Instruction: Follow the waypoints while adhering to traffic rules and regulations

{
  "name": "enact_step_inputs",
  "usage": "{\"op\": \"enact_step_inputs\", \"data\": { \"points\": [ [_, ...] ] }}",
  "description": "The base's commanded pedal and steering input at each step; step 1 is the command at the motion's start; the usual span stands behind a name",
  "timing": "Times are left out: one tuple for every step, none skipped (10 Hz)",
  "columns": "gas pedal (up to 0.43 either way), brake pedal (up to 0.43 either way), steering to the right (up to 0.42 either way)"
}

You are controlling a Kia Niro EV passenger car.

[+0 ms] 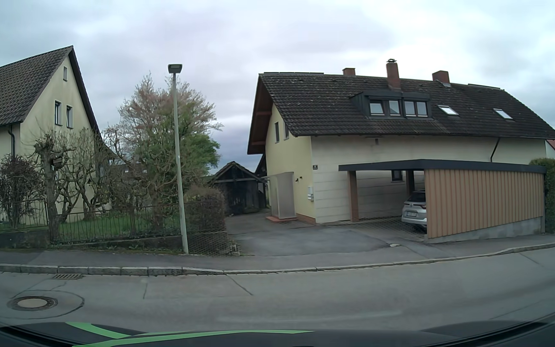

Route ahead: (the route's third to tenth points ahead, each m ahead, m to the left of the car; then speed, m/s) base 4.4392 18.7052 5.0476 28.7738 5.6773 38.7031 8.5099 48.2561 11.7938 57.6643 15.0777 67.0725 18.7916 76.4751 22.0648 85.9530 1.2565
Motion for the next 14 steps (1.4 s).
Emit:
{"op": "enact_step_inputs", "data": {
  "points": [
    [0.138, 0.000, -0.770],
    [0.138, 0.000, -0.777],
    [0.150, 0.000, -0.783],
    [0.150, 0.000, -0.795],
    [0.157, 0.000, -0.811],
    [0.157, 0.000, -0.823],
    [0.197, 0.000, -0.838],
    [0.240, 0.000, -0.844],
    [0.240, 0.000, -0.844],
    [0.228, 0.000, -0.845],
    [0.228, 0.000, -0.847],
    [0.228, 0.000, -0.847],
    [0.228, 0.000, -0.847],
    [0.228, 0.000, -0.847]
  ]
}}
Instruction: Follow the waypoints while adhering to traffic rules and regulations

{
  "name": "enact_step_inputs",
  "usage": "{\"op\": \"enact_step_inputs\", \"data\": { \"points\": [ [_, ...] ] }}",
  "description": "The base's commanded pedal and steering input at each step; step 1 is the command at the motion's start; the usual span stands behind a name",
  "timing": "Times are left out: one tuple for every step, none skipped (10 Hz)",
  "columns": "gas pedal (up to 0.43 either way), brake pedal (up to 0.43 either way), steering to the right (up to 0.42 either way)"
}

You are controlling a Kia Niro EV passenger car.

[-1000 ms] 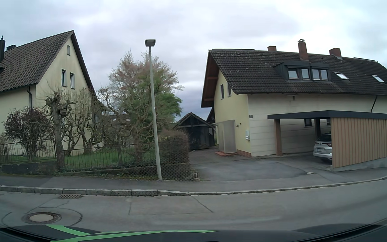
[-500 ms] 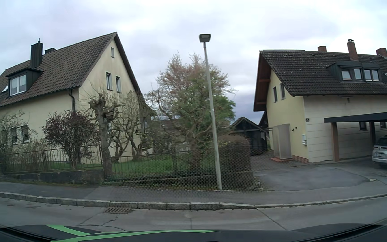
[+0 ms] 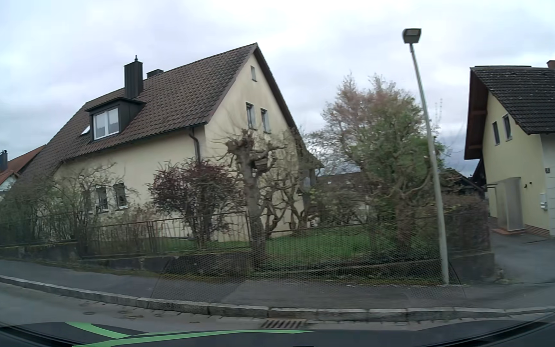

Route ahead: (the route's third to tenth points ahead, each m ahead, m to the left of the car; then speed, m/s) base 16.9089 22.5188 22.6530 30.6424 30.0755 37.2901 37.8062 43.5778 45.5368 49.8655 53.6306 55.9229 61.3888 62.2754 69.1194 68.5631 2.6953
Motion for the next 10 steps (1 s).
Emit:
{"op": "enact_step_inputs", "data": {
  "points": [
    [0.228, 0.000, -0.846],
    [0.228, 0.000, -0.840],
    [0.228, 0.000, -0.828],
    [0.228, 0.000, -0.815],
    [0.228, 0.000, -0.799],
    [0.228, 0.000, -0.775],
    [0.228, 0.000, -0.757],
    [0.228, 0.000, -0.751],
    [0.228, 0.000, -0.738],
    [0.240, 0.000, -0.704]
  ]
}}
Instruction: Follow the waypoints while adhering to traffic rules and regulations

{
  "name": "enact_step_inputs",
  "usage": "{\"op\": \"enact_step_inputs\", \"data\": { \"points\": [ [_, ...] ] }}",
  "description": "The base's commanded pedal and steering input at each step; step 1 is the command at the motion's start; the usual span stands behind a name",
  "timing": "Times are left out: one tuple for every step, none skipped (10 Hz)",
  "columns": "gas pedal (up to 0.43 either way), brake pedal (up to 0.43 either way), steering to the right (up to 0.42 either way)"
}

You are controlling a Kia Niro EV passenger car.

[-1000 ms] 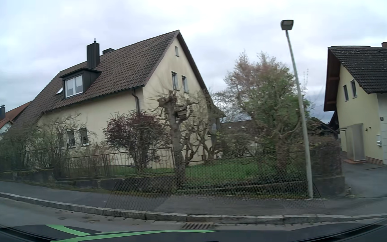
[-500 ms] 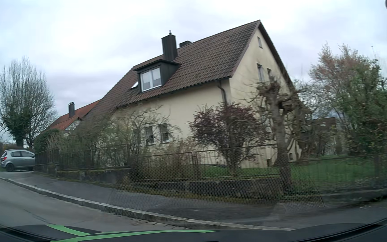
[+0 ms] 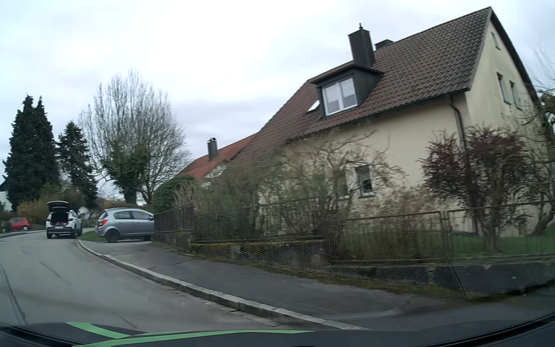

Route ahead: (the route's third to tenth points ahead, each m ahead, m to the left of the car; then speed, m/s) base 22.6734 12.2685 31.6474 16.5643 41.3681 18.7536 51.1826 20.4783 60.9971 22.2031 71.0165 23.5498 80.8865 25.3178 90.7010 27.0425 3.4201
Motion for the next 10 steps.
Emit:
{"op": "enact_step_inputs", "data": {
  "points": [
    [0.240, 0.000, -0.658],
    [0.240, 0.000, -0.624],
    [0.240, 0.000, -0.599],
    [0.248, 0.000, -0.576],
    [0.319, 0.000, -0.551],
    [0.319, 0.000, -0.526],
    [0.319, 0.000, -0.492],
    [0.319, 0.000, -0.457],
    [0.319, 0.000, -0.413],
    [0.319, 0.000, -0.366]
  ]
}}
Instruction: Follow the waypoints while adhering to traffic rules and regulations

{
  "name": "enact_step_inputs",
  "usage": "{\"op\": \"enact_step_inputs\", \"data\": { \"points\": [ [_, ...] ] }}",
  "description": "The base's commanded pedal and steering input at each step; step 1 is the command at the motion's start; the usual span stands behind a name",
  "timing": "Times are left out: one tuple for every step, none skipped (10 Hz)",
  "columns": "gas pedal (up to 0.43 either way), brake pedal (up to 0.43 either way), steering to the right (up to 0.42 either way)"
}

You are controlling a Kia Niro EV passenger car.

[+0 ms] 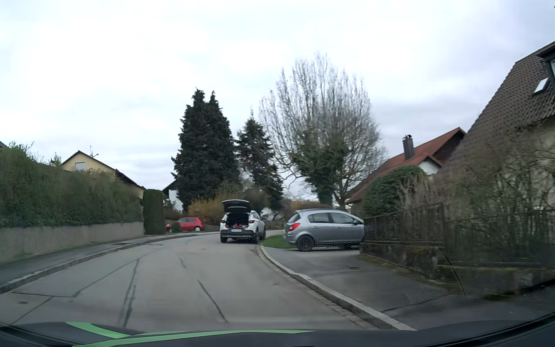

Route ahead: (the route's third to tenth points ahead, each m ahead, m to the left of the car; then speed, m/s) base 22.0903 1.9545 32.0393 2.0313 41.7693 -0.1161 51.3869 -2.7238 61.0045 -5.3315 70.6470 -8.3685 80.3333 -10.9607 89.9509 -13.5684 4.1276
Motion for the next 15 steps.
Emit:
{"op": "enact_step_inputs", "data": {
  "points": [
    [0.319, 0.000, -0.323],
    [0.311, 0.000, -0.273],
    [0.299, 0.000, -0.230],
    [0.299, 0.000, -0.200],
    [0.299, 0.000, -0.186],
    [0.299, 0.000, -0.175],
    [0.299, 0.000, -0.161],
    [0.299, 0.000, -0.152],
    [0.287, 0.000, -0.149],
    [0.287, 0.000, -0.146],
    [0.287, 0.000, -0.141],
    [0.287, 0.000, -0.136],
    [0.280, 0.000, -0.125],
    [0.268, 0.000, -0.107],
    [0.268, 0.000, -0.082]
  ]
}}
